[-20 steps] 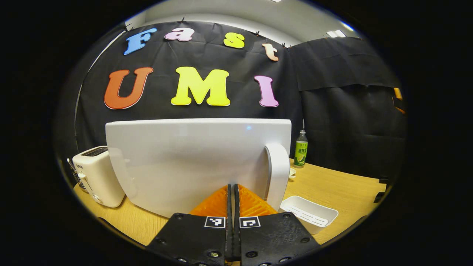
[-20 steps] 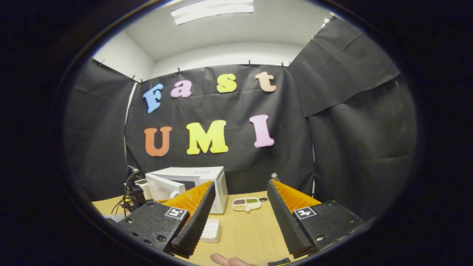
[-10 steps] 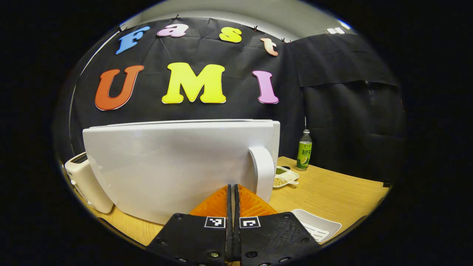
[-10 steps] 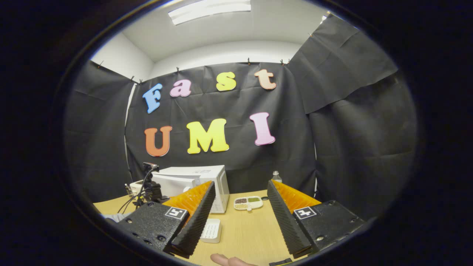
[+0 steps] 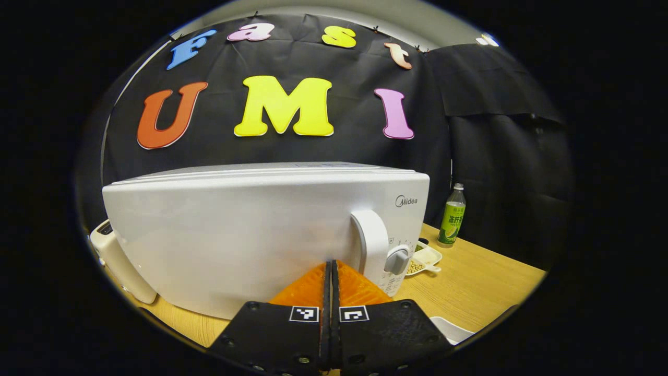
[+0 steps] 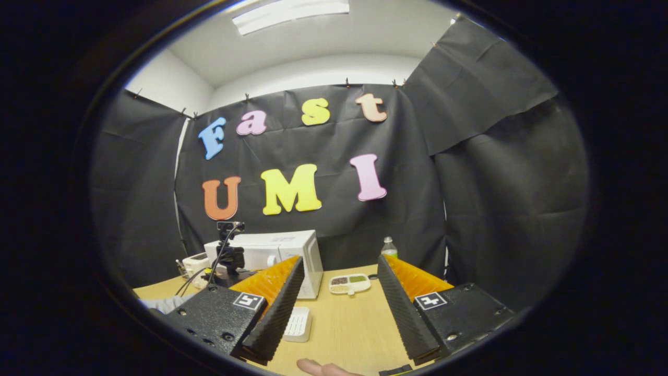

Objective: Open the microwave oven with the left hand, put the food in, and close the microwave oven.

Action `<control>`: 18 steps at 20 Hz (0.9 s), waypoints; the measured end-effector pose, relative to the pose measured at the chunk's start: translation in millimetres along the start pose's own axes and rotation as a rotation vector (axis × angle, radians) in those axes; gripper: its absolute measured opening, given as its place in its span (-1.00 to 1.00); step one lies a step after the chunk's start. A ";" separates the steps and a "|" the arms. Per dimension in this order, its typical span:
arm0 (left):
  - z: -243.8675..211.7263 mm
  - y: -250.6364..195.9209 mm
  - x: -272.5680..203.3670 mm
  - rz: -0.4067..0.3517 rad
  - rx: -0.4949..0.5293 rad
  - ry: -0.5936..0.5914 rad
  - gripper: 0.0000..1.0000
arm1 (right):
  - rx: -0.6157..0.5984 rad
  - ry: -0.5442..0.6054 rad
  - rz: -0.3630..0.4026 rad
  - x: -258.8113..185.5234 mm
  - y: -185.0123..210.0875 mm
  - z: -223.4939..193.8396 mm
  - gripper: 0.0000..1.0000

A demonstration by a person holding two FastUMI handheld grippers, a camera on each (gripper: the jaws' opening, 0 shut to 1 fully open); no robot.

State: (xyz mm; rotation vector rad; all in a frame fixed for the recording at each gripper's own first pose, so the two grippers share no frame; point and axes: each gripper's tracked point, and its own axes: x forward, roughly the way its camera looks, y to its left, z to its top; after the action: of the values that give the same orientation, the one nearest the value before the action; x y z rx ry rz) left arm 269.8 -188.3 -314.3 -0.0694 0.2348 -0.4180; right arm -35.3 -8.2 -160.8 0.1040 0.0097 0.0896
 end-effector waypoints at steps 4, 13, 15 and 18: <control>-6.6 -7.0 1.9 -0.038 -0.016 0.030 -0.99 | 0.009 0.022 0.003 2.1 -0.3 -2.7 0.80; -3.0 8.9 -39.5 0.107 0.007 0.091 -1.00 | 0.003 0.038 0.007 -3.9 9.8 -0.6 0.80; -1.4 6.3 -62.3 0.112 -0.028 0.102 -0.15 | -0.007 0.050 -0.002 -3.6 9.3 -3.0 0.80; 7.0 13.3 -96.0 0.174 -0.028 0.116 0.89 | 0.001 0.061 -0.013 -4.1 9.9 -4.2 0.80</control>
State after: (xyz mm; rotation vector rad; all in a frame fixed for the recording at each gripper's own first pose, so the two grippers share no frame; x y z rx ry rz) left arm 191.5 -136.7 -288.7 -0.0517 0.3578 -0.2459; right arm -40.4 1.6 -163.9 0.1023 0.0710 0.0798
